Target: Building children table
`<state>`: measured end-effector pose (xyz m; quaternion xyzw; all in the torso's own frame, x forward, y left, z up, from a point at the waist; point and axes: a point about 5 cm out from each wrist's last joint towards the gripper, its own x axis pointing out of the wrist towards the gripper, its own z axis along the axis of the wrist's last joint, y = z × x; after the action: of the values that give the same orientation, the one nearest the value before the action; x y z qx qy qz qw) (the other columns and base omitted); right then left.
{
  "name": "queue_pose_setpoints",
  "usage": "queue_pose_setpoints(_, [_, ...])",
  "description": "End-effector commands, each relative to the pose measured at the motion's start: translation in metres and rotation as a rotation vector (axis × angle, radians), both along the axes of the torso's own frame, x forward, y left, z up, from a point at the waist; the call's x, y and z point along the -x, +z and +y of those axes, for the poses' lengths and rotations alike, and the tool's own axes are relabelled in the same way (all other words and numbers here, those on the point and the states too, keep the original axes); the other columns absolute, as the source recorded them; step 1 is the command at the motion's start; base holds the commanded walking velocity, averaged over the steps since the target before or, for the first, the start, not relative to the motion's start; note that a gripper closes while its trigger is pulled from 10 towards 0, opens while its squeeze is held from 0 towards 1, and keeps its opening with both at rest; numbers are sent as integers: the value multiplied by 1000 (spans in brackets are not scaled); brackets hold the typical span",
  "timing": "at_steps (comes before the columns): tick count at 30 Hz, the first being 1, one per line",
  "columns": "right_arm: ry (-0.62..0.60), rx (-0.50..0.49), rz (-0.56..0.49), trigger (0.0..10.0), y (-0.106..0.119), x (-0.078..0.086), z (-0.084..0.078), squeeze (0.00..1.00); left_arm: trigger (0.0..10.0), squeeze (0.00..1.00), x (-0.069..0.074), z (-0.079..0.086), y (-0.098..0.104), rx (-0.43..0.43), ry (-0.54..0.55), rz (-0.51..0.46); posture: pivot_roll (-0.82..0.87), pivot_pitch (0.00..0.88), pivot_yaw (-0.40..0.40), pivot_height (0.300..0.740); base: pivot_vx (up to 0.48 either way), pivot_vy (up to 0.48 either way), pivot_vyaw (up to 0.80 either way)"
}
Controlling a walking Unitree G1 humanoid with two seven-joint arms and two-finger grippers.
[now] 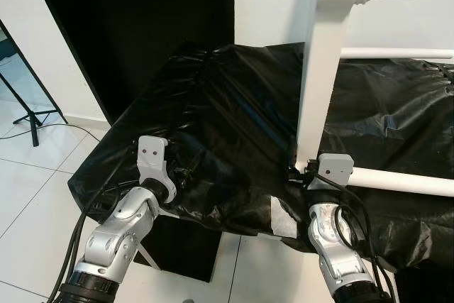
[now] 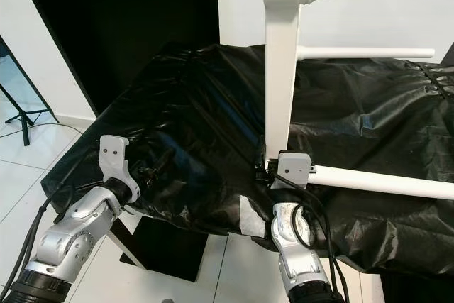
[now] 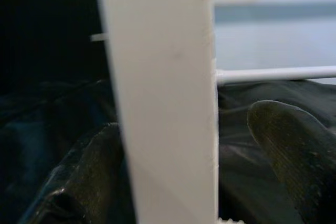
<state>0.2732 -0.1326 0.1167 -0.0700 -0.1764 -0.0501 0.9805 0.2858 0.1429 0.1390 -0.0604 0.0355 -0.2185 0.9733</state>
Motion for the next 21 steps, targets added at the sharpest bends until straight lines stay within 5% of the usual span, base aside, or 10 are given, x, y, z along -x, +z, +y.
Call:
queue_pose_setpoints(1, [39,3,-11,10000,1,3,3,0,10000,0,-1,-3,-2,-10,-41,-11,-12,5,32,740,0,0,0])
queue_pose_setpoints(12, [192,122,14,10000,-9,23,0,0,10000,0,-3,-3,-15,-53,1,-61,-3,2,33,740,0,0,0])
queue_pose_setpoints(21, [235,126,43,10000,-12,31,-9,0,10000,0,0,-4,-19,-68,11,-97,-7,0,34,740,0,0,0])
